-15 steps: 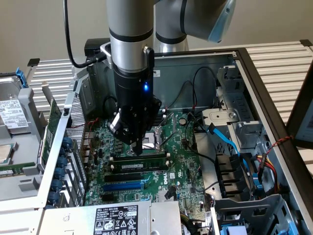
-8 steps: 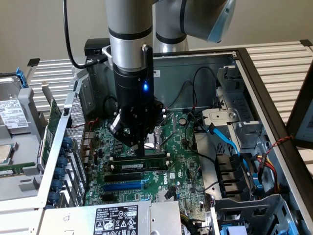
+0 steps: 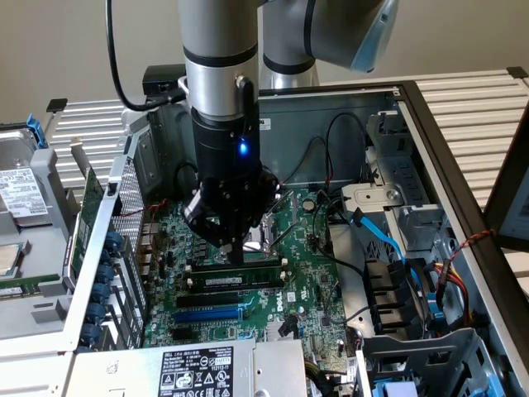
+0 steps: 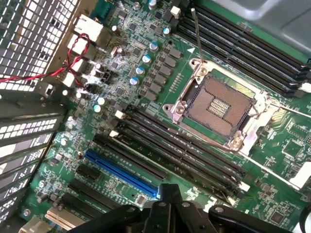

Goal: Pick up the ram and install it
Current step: 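Press down the ram until it locks into place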

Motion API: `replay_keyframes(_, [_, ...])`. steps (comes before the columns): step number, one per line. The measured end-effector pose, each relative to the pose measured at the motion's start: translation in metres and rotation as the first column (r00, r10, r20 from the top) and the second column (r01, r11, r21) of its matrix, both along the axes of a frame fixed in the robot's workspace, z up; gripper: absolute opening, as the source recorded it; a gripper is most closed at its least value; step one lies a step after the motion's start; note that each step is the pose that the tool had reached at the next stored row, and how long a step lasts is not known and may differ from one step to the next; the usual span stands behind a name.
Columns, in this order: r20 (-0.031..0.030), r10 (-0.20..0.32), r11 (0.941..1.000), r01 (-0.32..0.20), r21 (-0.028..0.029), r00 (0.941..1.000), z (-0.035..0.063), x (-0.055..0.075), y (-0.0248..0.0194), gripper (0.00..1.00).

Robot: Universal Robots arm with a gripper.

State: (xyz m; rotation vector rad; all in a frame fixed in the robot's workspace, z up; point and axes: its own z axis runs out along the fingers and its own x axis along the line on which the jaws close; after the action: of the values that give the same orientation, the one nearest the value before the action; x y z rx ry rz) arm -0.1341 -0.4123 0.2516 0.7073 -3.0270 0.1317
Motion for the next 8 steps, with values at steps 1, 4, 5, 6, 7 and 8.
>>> replay_keyframes(1, [0.0001, -0.014, 0.9999, 0.014, -0.0001, 0.9999, 0.0, 0.0, 0.0, 0.11])
replay_keyframes(4, [0.0004, -0.054, 0.9985, 0.054, 0.0, 0.9985, 0.0, 0.0, 0.0, 0.11])
replay_keyframes(5, [0.0004, -0.068, 0.9977, 0.068, 0.0, 0.9977, 0.0, 0.0, 0.0, 0.11])
replay_keyframes(6, [0.0004, -0.081, 0.9967, 0.081, -0.0002, 0.9967, 0.0, 0.0, 0.0, 0.11])
replay_keyframes(7, [0.0005, -0.094, 0.9955, 0.094, -0.0003, 0.9955, 0.0, 0.0, 0.0, 0.11])
replay_keyframes(8, [0.0007, -0.107, 0.9943, 0.107, -0.0003, 0.9943, 0.0, 0.0, 0.0, 0.11])
